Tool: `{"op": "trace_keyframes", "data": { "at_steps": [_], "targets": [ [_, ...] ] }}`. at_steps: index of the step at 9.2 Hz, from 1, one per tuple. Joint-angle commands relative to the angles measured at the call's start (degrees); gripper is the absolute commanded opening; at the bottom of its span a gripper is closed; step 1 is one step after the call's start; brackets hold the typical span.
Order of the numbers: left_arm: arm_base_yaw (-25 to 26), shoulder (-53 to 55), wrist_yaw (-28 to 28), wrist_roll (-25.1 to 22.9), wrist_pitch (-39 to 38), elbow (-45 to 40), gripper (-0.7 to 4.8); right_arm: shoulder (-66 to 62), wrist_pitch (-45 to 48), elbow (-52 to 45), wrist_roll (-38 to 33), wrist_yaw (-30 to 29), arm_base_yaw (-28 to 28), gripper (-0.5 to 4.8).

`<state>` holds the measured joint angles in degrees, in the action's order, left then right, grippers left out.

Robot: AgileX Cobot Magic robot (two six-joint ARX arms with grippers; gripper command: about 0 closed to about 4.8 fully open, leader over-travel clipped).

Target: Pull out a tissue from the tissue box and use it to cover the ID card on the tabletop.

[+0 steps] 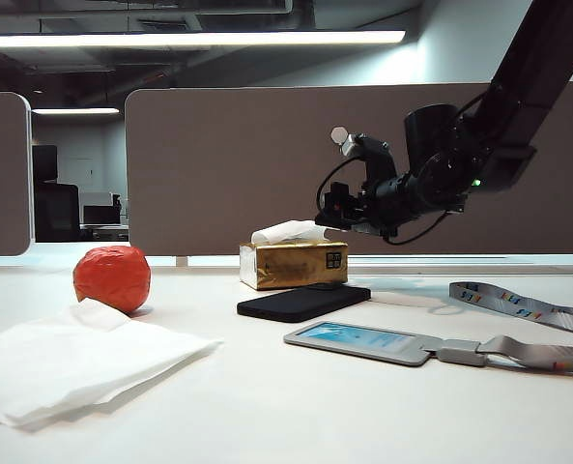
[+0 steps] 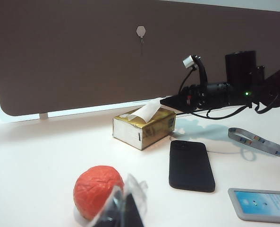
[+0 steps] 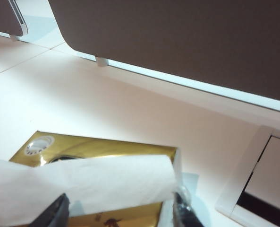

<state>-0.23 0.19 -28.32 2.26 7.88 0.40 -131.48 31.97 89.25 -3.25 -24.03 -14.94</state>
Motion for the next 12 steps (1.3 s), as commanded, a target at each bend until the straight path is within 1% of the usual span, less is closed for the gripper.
{"op": "trace_keyframes", "data": {
  "at_steps": [1,2,3,4,5,6,9,10,12],
  "targets": [
    [0.0,0.0,0.0,0.1,0.3,0.2,-0.06,0.2,1.1,0.2,-0.2,-0.3,-0.2,1.74],
    [0.0,0.0,0.0,0.1,0.4,0.2,-0.06,0.2,1.3,0.2,-0.2,-0.3,-0.2,1.34],
    [-0.1,0.0,0.0,0.1,0.3,0.2,-0.06,0.2,1.8,0.2,-0.2,1.0,-0.2,1.71],
    [-0.1,0.0,0.0,0.1,0.3,0.2,-0.06,0.2,2.3,0.2,-0.2,2.9,-0.2,2.93],
    [-0.1,0.0,0.0,0.1,0.3,0.2,-0.06,0.2,2.6,0.2,-0.2,3.0,-0.2,2.96],
    [-0.1,0.0,0.0,0.1,0.3,0.2,-0.06,0.2,2.6,0.2,-0.2,3.3,-0.1,2.97],
    [0.0,0.0,0.0,-0.1,0.3,0.2,-0.06,-4.0,2.1,5.3,-0.2,3.5,-0.2,2.95],
    [-0.1,0.0,0.0,-0.1,-0.3,0.2,-0.06,-4.0,2.1,5.3,-0.2,1.8,-0.4,2.09],
    [0.0,0.0,0.0,-0.1,-0.3,0.2,-0.06,-4.1,0.7,5.3,-0.2,1.0,-0.5,1.90]
  ]
}}
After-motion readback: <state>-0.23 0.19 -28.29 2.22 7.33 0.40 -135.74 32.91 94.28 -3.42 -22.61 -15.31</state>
